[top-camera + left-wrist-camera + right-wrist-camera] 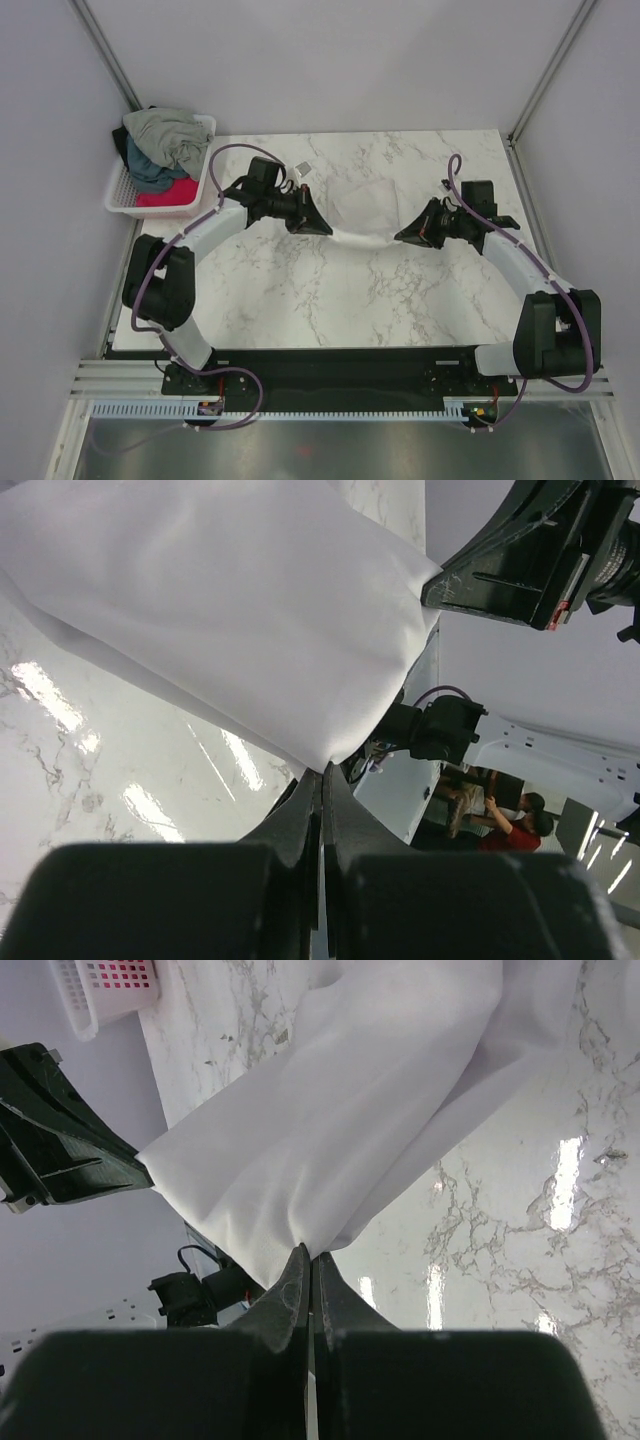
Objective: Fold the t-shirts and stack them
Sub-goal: Fold the tshirt
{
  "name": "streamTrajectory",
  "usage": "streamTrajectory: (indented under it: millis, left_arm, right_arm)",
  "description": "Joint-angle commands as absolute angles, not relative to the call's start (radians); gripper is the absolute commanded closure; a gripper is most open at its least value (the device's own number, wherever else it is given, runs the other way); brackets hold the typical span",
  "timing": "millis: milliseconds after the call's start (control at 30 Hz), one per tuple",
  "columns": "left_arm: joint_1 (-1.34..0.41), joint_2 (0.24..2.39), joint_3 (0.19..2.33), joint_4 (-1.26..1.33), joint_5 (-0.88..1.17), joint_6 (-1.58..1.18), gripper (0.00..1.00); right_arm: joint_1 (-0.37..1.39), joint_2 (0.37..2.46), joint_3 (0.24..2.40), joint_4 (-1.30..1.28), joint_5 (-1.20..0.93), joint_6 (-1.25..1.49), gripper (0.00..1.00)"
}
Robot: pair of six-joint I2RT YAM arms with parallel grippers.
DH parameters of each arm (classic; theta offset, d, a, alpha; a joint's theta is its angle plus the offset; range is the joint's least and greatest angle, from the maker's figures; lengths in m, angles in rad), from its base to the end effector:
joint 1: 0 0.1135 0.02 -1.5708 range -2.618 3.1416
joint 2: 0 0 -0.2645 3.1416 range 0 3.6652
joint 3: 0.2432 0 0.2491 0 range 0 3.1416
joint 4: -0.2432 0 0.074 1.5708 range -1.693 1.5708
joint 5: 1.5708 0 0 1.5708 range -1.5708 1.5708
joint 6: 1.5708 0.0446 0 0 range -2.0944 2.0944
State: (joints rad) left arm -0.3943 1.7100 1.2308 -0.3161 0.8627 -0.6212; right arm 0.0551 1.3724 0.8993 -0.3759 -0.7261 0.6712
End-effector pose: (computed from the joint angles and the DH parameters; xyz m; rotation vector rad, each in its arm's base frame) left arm 0.3295 -0.1738 0.2436 0.1816 2.5055 -1.4832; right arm 0.2793 0.0451 0.2355 0.4093 2.4484 1.2021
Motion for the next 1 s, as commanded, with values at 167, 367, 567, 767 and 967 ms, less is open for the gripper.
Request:
streamTrajectory:
  millis: [167, 367, 567, 767, 967]
  left_arm:
    - [-0.356, 1.848, 1.391, -0.345, 0.821, -0.542, 0.98]
    - [-0.327, 1.976, 1.540, -0.351, 0.816, -0.529, 0.98]
    - [-0.302, 2.121, 1.751, -0.328, 0.810, -0.519, 0.98]
    - [-0.295, 2.310, 2.020, -0.325, 0.746, -0.463, 0.98]
    - [-0.296, 2.401, 2.126, -0.325, 0.533, -0.422, 0.98]
  right_arm:
    - [0.041, 1.436, 0.891, -0.289, -0.715, 0.690, 1.00]
    - [0.005, 1.589, 0.998, -0.190, -0.719, 0.718, 1.00]
    - [-0.025, 1.808, 1.233, -0.086, -0.716, 0.753, 1.00]
    - [-0.023, 2.055, 1.488, -0.008, -0.707, 0.775, 1.00]
    - [-0.006, 2.259, 1.681, 0.126, -0.713, 0.830, 0.72]
